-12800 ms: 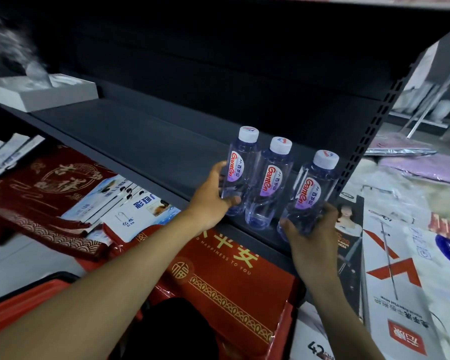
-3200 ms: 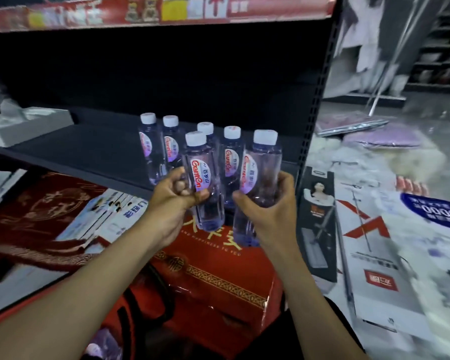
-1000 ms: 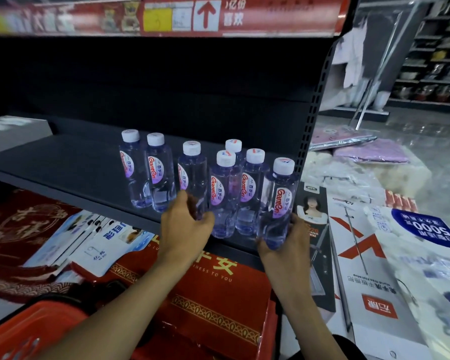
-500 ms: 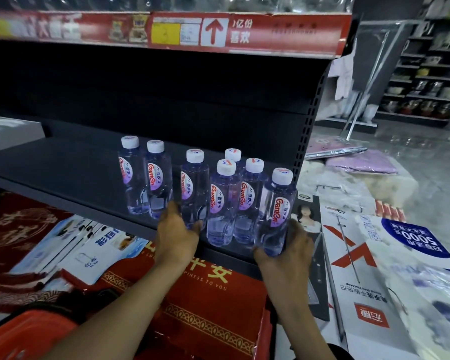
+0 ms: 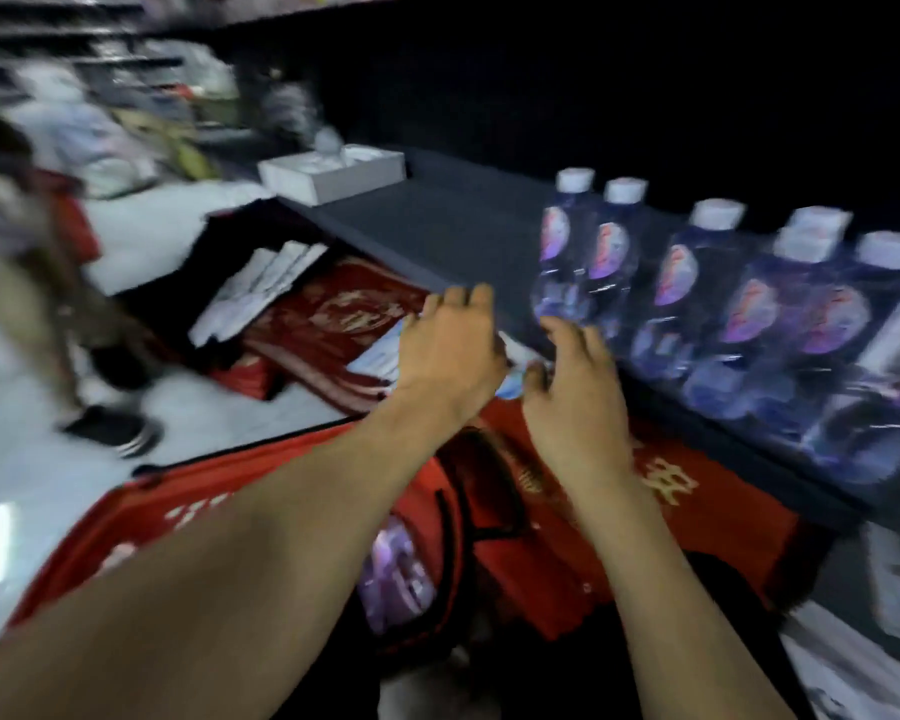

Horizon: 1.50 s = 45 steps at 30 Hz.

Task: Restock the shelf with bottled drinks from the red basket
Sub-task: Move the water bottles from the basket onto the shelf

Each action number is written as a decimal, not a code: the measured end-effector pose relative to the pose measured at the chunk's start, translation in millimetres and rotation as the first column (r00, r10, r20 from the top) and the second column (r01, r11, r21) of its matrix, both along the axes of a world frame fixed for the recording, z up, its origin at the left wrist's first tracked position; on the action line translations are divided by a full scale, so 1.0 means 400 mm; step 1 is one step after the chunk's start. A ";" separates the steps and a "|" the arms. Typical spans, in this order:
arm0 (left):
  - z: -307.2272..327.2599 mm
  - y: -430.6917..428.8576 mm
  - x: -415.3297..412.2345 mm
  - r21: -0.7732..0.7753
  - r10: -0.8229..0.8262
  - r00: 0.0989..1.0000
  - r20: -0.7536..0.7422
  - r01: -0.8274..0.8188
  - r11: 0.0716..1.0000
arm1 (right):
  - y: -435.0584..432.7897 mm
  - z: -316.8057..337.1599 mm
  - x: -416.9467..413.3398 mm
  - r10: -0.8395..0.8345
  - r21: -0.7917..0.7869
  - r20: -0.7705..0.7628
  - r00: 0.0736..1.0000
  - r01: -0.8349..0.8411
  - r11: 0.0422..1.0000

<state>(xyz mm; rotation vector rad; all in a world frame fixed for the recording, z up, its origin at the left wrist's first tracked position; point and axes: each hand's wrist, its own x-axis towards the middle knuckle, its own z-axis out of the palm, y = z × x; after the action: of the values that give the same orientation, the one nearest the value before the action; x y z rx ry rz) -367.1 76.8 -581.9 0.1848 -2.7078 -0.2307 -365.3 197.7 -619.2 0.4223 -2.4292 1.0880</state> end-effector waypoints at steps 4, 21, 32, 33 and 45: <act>-0.009 -0.212 0.130 -0.113 0.213 0.975 0.069 -0.204 0.972 | -0.197 -0.031 0.002 0.144 0.175 0.130 0.981 -0.166 0.971; -0.473 -0.742 0.481 0.111 0.294 0.541 0.788 -0.595 0.796 | -0.620 -0.516 0.132 0.215 0.403 0.757 0.618 -0.699 0.590; -0.815 -0.789 0.487 0.261 0.239 0.374 0.896 -0.879 0.398 | -0.463 -0.816 -0.012 -0.168 0.382 0.899 0.404 -0.536 0.753; -0.847 -0.788 0.498 0.267 0.189 0.357 0.915 -0.885 0.382 | -0.474 -0.790 -0.003 -0.181 0.400 0.890 0.419 -0.523 0.753; -0.939 -0.804 0.489 0.301 0.145 0.342 0.928 -0.921 0.249 | -0.480 -0.777 0.003 -0.252 0.500 0.851 0.461 -0.564 0.657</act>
<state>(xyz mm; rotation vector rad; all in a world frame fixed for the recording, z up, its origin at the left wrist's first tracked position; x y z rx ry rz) -171.4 -244.9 -957.5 2.1350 -2.5689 -1.5252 -364.1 5.6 -930.1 0.4019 -3.9001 0.1927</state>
